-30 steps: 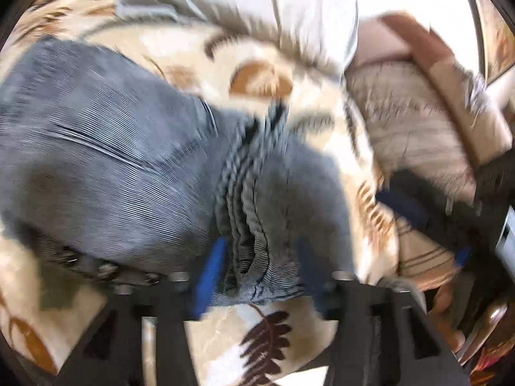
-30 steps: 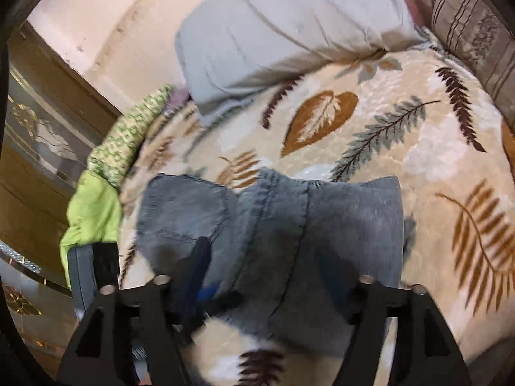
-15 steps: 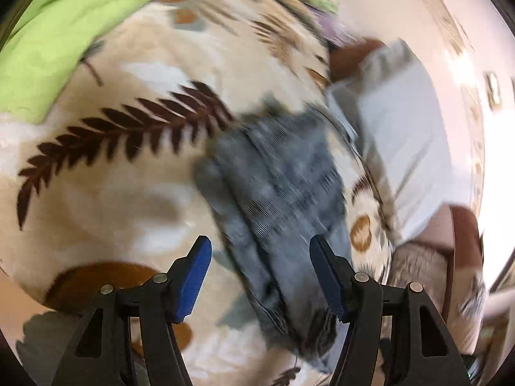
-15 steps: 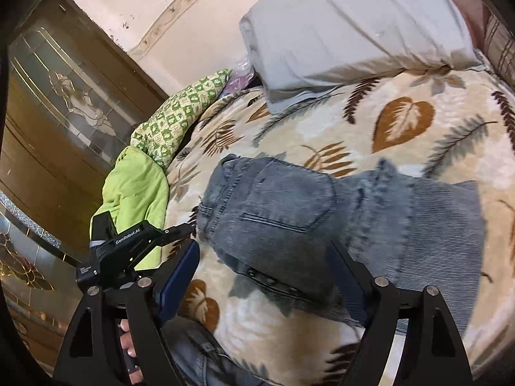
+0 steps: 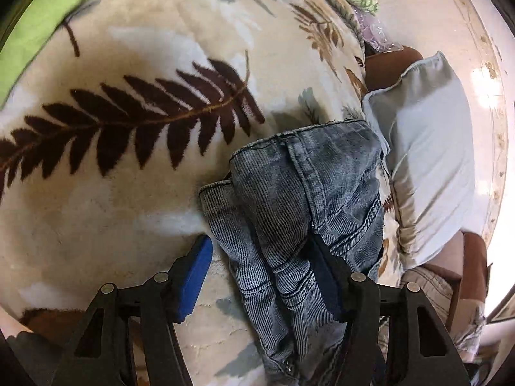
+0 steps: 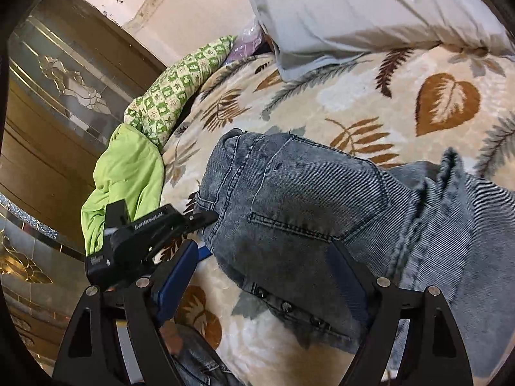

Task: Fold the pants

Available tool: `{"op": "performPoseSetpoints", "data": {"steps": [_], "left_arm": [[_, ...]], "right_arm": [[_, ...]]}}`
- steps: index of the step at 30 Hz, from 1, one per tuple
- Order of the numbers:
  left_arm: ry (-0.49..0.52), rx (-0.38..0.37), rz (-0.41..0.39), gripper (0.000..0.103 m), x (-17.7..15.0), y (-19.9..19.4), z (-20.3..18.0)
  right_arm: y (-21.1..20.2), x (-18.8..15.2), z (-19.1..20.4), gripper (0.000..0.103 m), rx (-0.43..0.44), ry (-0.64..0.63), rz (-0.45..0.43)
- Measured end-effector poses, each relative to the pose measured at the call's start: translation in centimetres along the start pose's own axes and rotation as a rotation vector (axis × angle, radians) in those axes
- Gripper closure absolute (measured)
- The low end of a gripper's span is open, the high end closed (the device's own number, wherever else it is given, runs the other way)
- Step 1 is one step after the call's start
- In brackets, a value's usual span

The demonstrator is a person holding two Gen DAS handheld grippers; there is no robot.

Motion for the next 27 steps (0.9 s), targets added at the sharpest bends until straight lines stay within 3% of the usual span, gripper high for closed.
{"op": "performPoseSetpoints", "data": {"steps": [3, 6, 9, 10, 11, 13, 15, 21, 22, 27], "left_arm": [[0.022, 0.007, -0.007, 0.062, -0.3, 0.6, -0.5], [0.048, 0.023, -0.006, 0.062, -0.5, 0.6, -1.0], [0.014, -0.008, 0.006, 0.053, -0.1, 0.9, -1.0], [0.004, -0.018, 0.013, 0.055, 0.2, 1.1, -0.9], [0.019, -0.005, 0.023, 0.058, 0.4, 1.4, -1.1], [0.071, 0.013, 0.031, 0.084, 0.6, 2.0, -1.8], [0.124, 0.039, -0.003, 0.088, 0.6, 1.3, -2.9], [0.530, 0.162, -0.218, 0.091, -2.4, -2.7, -10.9], [0.647, 0.185, -0.267, 0.091, -3.8, -3.4, -13.3], [1.015, 0.227, -0.395, 0.091, -11.0, -4.7, -20.2]], "right_arm": [[1.2, 0.5, -0.4, 0.020, 0.010, 0.020, 0.018], [1.8, 0.9, -0.6, 0.020, 0.023, 0.041, 0.021], [2.0, 1.1, -0.9, 0.020, 0.023, 0.053, 0.021], [2.0, 1.2, -1.0, 0.020, 0.025, 0.056, 0.023], [2.0, 1.1, -1.1, 0.020, 0.030, 0.058, 0.025], [2.1, 1.2, -1.1, 0.020, 0.032, 0.056, 0.033], [2.0, 1.2, -1.0, 0.020, 0.037, 0.054, 0.038], [-0.7, 2.5, -1.3, 0.020, 0.075, 0.042, 0.019], [-1.5, 2.9, -1.5, 0.020, 0.087, 0.042, 0.007], [-6.7, 4.8, -3.6, 0.020, 0.147, 0.050, -0.067]]}}
Point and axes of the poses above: each gripper's, at about its wrist camera, not at the fingertips, and y roughly the way its jaws point, z to its left, x to its top, the point moved 5 cm from there along y, roughly the way its jaws point, and after that the axes turned 2 degrees about -x, right-handed, at the moved point
